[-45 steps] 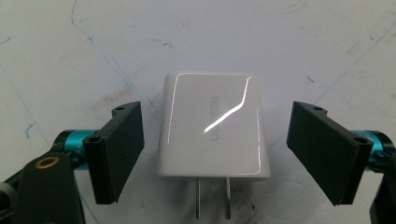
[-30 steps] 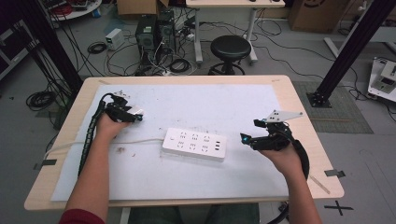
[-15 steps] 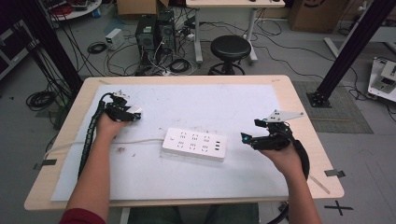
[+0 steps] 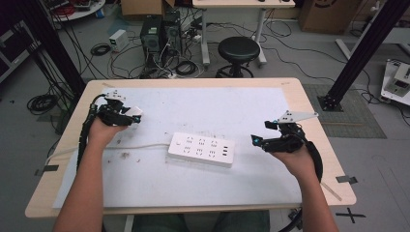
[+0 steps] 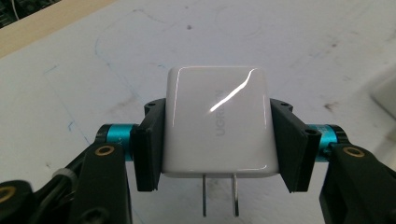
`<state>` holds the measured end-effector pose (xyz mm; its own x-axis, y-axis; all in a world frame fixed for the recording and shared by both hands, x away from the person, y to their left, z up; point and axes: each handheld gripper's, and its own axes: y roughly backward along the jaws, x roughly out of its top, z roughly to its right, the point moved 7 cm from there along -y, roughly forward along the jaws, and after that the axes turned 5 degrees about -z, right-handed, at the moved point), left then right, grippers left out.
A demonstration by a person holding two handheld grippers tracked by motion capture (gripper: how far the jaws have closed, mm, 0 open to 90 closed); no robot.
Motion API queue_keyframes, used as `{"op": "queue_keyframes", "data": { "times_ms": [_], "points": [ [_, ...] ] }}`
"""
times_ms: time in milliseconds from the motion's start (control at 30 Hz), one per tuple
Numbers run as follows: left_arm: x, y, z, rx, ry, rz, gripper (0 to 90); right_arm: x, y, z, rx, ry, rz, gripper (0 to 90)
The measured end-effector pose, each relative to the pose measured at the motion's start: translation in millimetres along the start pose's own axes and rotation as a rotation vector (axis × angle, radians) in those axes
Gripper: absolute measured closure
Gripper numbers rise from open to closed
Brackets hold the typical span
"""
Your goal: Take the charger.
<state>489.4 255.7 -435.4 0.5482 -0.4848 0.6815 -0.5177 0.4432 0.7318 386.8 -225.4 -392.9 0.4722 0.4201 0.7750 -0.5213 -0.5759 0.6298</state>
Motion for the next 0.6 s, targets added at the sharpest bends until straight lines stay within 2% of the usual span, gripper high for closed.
{"op": "queue_keyframes", "data": {
  "times_ms": [100, 167, 367, 433, 467, 500, 533, 600],
  "points": [
    [0.6, 17.9, 13.7, -0.008, -0.022, 0.006, 42.5, 3.8, 2.0, 0.5, 0.007, -0.004, -0.001, 20.3],
    [1.2, 28.4, 25.1, -0.014, -0.057, 0.014, 42.5, 6.4, 2.9, 0.7, 0.013, -0.009, 0.002, 20.3],
    [5.8, 60.6, 63.9, -0.040, -0.096, 0.096, 42.5, 14.9, 6.7, -1.5, 0.035, -0.007, 0.019, 20.3],
    [5.8, 67.1, 74.8, -0.067, -0.106, 0.126, 42.5, 17.5, 8.5, -3.0, 0.039, 0.002, 0.017, 20.2],
    [5.8, 67.1, 74.8, -0.067, -0.106, 0.126, 42.5, 17.5, 8.5, -3.0, 0.039, 0.002, 0.017, 20.2],
    [3.9, 72.5, 86.7, -0.083, -0.125, 0.146, 42.5, 19.1, 9.1, -3.9, 0.039, 0.007, 0.020, 20.3],
    [3.1, 74.0, 91.6, -0.096, -0.133, 0.152, 42.5, 20.6, 9.7, -4.8, 0.039, 0.018, 0.016, 20.3],
    [2.7, 76.2, 99.7, -0.112, -0.158, 0.161, 42.5, 20.1, 9.6, -5.4, 0.039, 0.011, 0.010, 20.3]
  ]
}}
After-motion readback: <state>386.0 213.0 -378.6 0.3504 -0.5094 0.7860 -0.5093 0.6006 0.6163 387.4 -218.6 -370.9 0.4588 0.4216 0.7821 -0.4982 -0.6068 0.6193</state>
